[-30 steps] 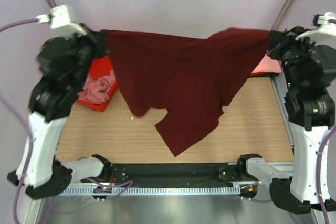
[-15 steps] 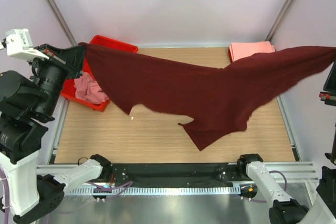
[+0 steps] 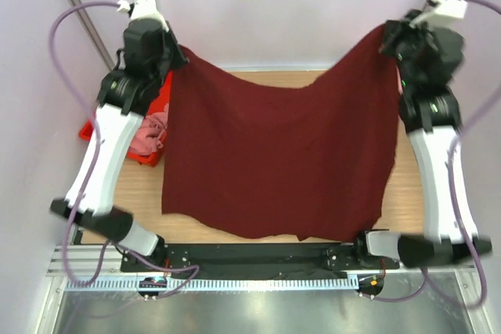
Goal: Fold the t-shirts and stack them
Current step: Flatten the tshirt out
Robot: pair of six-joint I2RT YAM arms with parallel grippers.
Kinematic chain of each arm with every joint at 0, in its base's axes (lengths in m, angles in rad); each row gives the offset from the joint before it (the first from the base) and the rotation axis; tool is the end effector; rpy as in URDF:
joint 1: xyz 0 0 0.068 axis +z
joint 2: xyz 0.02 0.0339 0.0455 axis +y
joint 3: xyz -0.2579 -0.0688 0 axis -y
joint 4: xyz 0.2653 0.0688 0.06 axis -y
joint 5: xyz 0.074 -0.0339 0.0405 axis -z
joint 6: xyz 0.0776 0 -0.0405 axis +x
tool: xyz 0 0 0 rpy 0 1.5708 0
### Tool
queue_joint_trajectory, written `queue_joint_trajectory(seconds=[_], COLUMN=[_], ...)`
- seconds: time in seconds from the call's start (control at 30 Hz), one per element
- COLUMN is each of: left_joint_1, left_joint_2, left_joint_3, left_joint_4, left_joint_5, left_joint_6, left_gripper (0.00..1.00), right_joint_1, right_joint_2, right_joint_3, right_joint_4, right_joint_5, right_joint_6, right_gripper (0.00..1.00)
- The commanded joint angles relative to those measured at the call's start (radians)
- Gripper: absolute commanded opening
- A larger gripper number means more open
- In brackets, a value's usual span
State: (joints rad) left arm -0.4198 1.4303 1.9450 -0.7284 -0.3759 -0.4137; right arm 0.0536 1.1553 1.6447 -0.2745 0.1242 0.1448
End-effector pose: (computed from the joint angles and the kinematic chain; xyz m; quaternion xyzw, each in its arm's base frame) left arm 0.3113 -0.1077 0.5207 -0.1149 0.7651 -0.1166 0.6227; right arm 0.2695 0.0048 0.5593 0.0768 0.6231 0.0383 0.7774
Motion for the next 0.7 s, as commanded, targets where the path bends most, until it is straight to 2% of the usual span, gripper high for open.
queue_joint_trajectory(seconds=[0.0,0.1,0.13,0.2,0.37,0.43,0.57,0.67], left_joint_1=[0.119,0.234,0.258,0.308,0.316,0.316,0.316,0.316], left_joint_2=[0.152,0.298,0.323,0.364,0.294,0.211,0.027,-0.096], left_joint_3=[0.186,0.378,0.417,0.468,0.402,0.340,0.114,0.025], left_joint_4=[0.072,0.066,0.067,0.098,0.188,0.219,0.291,0.290], left_joint_5=[0.023,0.136,0.176,0.259,0.321,0.327,0.330,0.331], left_joint_6=[-0.058,-0.121,-0.164,-0.195,-0.186,-0.183,-0.183,-0.171], left_gripper=[0.00,0.00,0.00,0.00,0.00,0.00,0.00,0.00], right_joint_1=[-0.032,-0.098,-0.118,-0.136,-0.163,-0.163,-0.163,-0.163], right_joint_2=[0.194,0.378,0.418,0.499,0.528,0.486,0.306,0.188], right_joint_3=[0.142,0.357,0.471,0.561,0.734,0.721,0.597,0.515], right_joint_4=[0.165,0.172,0.167,0.184,0.172,0.166,0.137,0.088], right_joint_5=[-0.008,-0.067,-0.083,-0.106,-0.188,-0.222,-0.235,-0.227], right_joint_6=[-0.014,0.032,0.044,0.087,0.134,0.133,0.093,0.039], right_gripper=[0.01,0.01,0.01,0.01,0.01,0.01,0.01,0.01])
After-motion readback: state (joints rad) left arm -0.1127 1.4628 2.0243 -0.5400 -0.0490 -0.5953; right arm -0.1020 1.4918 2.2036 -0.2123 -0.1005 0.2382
